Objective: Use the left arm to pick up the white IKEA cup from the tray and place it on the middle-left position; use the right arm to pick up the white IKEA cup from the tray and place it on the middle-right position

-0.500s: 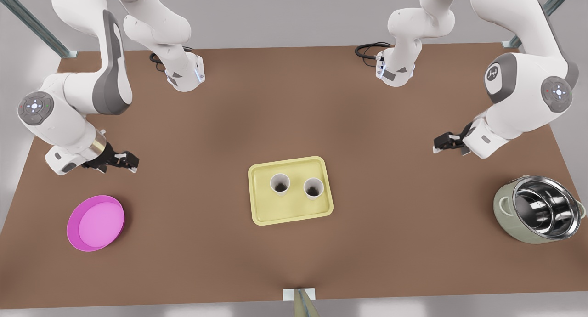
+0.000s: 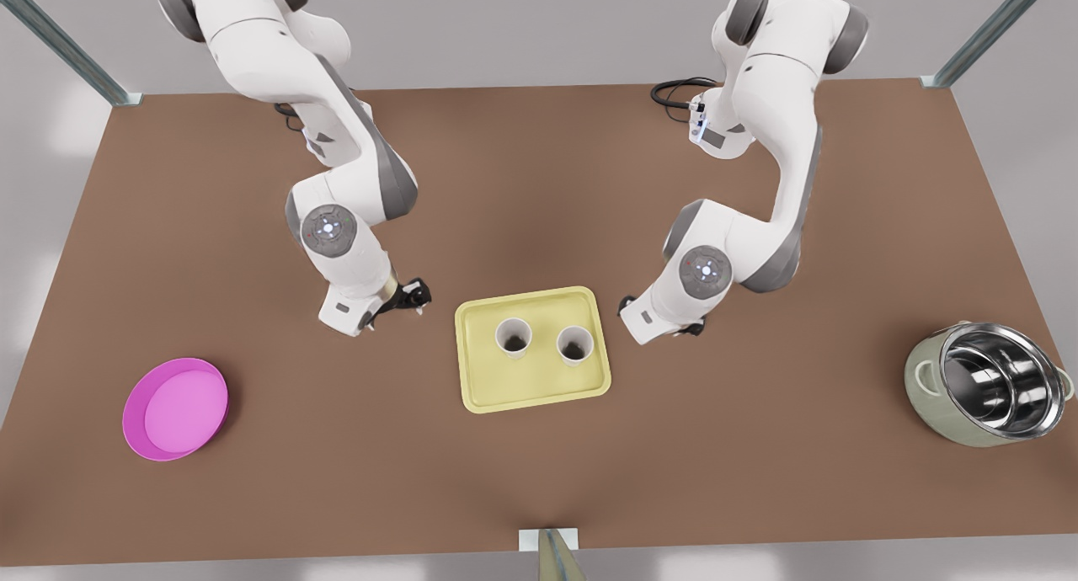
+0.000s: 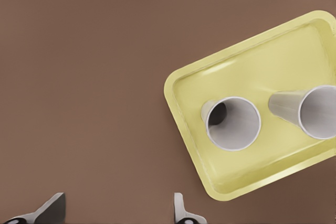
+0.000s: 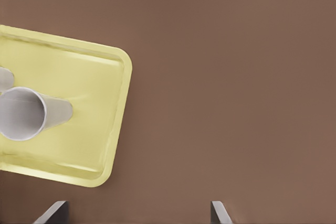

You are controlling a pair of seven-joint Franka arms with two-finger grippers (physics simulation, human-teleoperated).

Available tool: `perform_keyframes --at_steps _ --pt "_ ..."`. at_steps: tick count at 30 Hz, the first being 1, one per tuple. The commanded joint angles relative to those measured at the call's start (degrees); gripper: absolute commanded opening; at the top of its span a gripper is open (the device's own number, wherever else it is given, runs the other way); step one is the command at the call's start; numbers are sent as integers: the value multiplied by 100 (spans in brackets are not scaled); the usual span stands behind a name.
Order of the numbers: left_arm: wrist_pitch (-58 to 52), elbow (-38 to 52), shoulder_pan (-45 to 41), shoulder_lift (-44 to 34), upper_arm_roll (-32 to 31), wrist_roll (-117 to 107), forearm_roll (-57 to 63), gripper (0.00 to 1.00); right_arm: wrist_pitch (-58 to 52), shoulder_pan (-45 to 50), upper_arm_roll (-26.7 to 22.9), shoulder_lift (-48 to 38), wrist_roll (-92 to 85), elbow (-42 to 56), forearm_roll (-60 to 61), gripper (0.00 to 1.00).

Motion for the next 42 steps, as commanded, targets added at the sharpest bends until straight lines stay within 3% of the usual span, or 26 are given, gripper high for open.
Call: perform_keyframes --at_steps 1,4,6,10,20,22,24,28,32,33,34,35,38,40,42 --pt "691 262 -65 354 1 -2020 37 100 668 223 11 263 1882 2 13 100" --pt "1247 323 -100 626 1 -2064 -15 100 1134 628 29 948 2920 265 -5 100" --pt "1247 165 -188 741 -7 -2020 64 100 1134 636 29 1940 3042 1467 -13 100" --pt "1660 -152 -478 750 1 -2486 55 100 1134 803 29 2750 3104 2515 -31 100" --pt "2512 -204 -707 1356 1 -2960 55 100 888 1173 38 2487 3500 1558 -66 100" --pt "2521 -195 -716 1356 1 -2996 46 97 888 1120 -33 2496 3509 1558 -655 100" --pt "2521 -195 -716 1356 1 -3022 38 57 949 1120 -59 2513 3509 1566 -856 100" --pt "2521 -187 -707 1356 1 -3092 11 28 958 1164 -50 2724 3702 1531 -892 98" --pt "2460 -187 -698 1348 10 -3101 11 13 958 1146 -41 2786 3693 1417 -892 96" --pt "2451 -187 -698 1347 10 -3119 11 10 958 1155 -41 2786 3693 1408 -901 90" --pt "2398 -187 -698 1321 10 -3119 11 10 967 1155 -50 2786 3685 1408 -901 58" --pt "2100 -143 -698 1233 37 -3119 46 10 976 1155 -41 2786 3685 1426 -927 51" --pt "1010 -99 -426 671 89 -2697 37 10 976 1164 -33 2786 3693 1452 -927 47" --pt "254 147 75 530 116 -1652 46 10 1116 1173 -24 2786 3693 1452 -901 40" --pt "254 139 716 504 133 -307 73 10 1116 1164 -15 2786 3702 1461 -901 31"
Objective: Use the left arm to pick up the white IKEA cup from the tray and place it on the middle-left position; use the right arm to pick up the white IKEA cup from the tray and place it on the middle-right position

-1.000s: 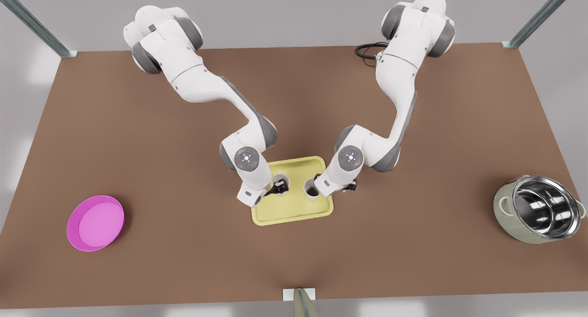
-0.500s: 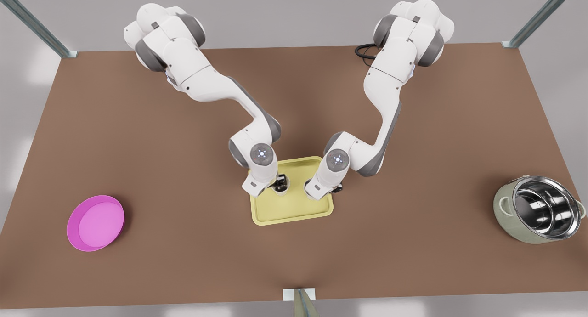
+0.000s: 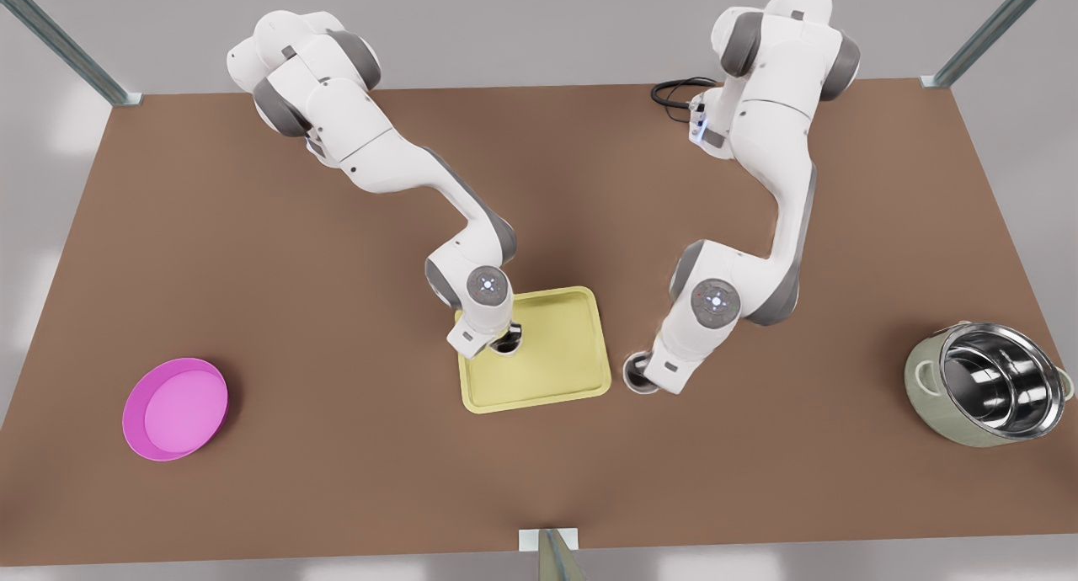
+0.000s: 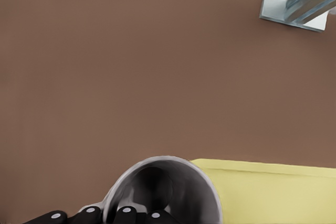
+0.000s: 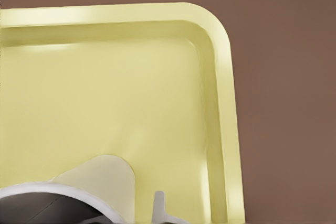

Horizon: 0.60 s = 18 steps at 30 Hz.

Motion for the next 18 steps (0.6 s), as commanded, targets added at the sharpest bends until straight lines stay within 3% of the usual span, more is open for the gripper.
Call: perform_keyframes --at_steps 1,4,5,13,17,18 --pt "-813 17 431 -12 31 2534 -52 10 76 1 3 -14 479 8 -5 28" --pt "-251 17 774 111 58 3212 80 10 76 -8 3 -23 470 8 -13 13" --pt "48 17 774 217 58 3212 80 10 76 -8 3 -23 461 8 -13 11" --pt "1278 8 774 700 58 3177 80 10 -3 -271 -32 -453 399 -45 -5 11" --pt "1753 -36 774 815 58 3177 27 12 32 -1018 -14 -989 -655 -669 -5 11" --pt "1753 -36 774 832 58 3194 27 56 85 -1124 -14 -1068 -804 -827 -4 11"
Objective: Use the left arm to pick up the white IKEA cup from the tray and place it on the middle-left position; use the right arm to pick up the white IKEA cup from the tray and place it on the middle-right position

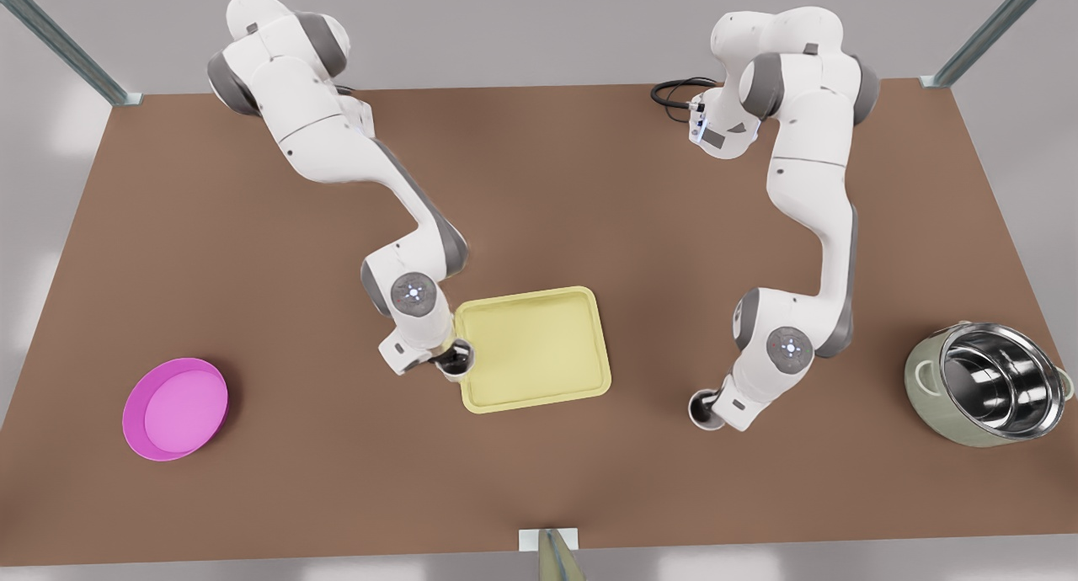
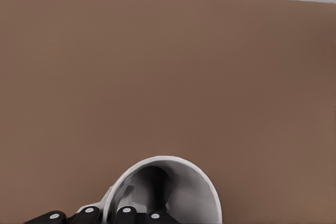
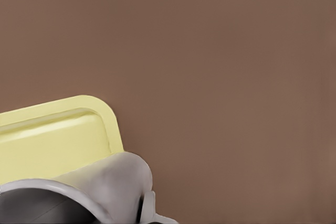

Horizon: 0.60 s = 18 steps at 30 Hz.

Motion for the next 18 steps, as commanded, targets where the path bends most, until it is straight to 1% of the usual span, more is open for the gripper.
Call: perform_keyframes --at_steps 1,2,3,6,7,8,9,14,15,17,18 --pt "604 -31 0 11 0 1332 -23 100 2 -263 11 -155 -964 -254 -69 11" --pt "613 -58 0 19 0 1332 -23 100 20 -448 90 -208 -1122 -456 -69 11" --pt "613 -75 0 19 0 1332 -23 100 361 -492 151 -226 -1122 -746 141 11" --pt "622 -75 0 19 0 1324 -23 100 881 -501 169 -243 -1316 -1177 256 17" --pt "613 -75 0 19 0 1315 -23 100 890 -501 169 -252 -1316 -1195 256 71" --pt "622 -75 0 19 0 1315 -23 100 890 -501 169 -243 -1307 -1195 256 91" --pt "613 -67 0 19 0 1324 -23 100 890 -501 169 -243 -1307 -1195 256 100" --pt "525 -75 36 -16 35 1587 -6 100 863 -501 178 -261 -1325 -1186 265 100" --pt "105 -14 44 -200 88 1684 38 100 846 -501 169 -287 -1325 -1186 265 100" --pt "-2011 126 36 -1280 132 1833 240 100 600 -554 160 -585 -1325 -1195 265 100" --pt "-2654 249 36 -1588 132 1825 240 100 460 -589 160 -717 -1325 -1195 265 100"
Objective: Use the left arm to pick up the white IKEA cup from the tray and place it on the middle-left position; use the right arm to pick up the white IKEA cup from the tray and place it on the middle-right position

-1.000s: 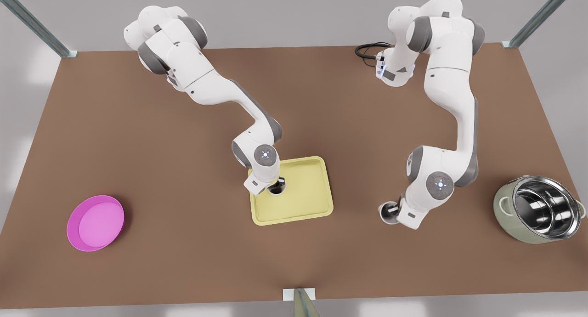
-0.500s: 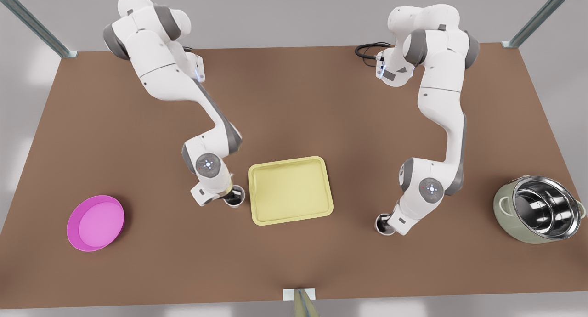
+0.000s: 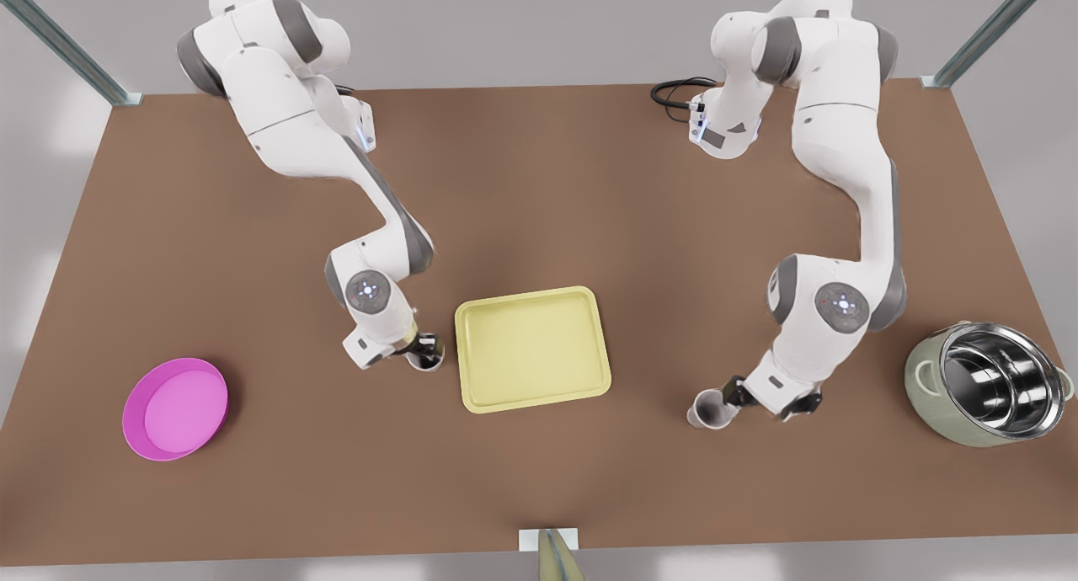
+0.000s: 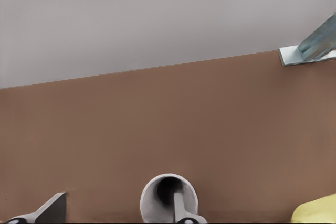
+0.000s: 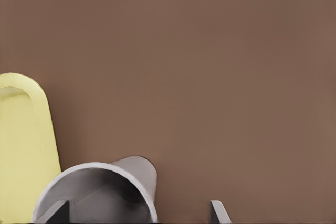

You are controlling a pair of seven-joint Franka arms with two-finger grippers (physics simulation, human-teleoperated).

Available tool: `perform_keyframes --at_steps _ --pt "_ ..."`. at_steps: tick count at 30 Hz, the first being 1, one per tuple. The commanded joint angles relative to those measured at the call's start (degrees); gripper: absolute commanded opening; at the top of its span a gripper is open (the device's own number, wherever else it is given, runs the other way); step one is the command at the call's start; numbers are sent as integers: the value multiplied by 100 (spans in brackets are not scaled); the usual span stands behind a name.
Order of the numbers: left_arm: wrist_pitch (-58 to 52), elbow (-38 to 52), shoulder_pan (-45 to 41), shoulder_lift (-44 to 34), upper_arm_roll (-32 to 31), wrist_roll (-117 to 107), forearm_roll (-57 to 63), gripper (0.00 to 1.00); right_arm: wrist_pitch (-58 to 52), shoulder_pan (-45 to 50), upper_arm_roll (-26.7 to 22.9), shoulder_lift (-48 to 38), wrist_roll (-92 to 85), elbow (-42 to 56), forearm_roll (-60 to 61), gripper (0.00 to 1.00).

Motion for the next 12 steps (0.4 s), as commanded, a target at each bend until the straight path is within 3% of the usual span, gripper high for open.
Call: perform_keyframes --at_steps 1,3,4,9,12 --pt "-2606 92 22 -779 27 513 63 100 -478 -53 -2 -332 -678 3 86 100" --pt "-3371 -170 268 -1719 62 698 -401 100 -1084 -289 -2 -859 -1125 12 86 100" --pt "-2635 -1356 400 -2537 44 759 -544 100 -1313 -475 -2 -1272 -1574 29 86 100" --pt "-2554 -1288 365 -2547 0 628 -438 100 -3361 -1450 -64 -2978 -2788 214 543 100" --pt "-2545 -1332 382 -2503 0 628 -447 100 -3353 -1450 -108 -2679 -2884 477 551 100"
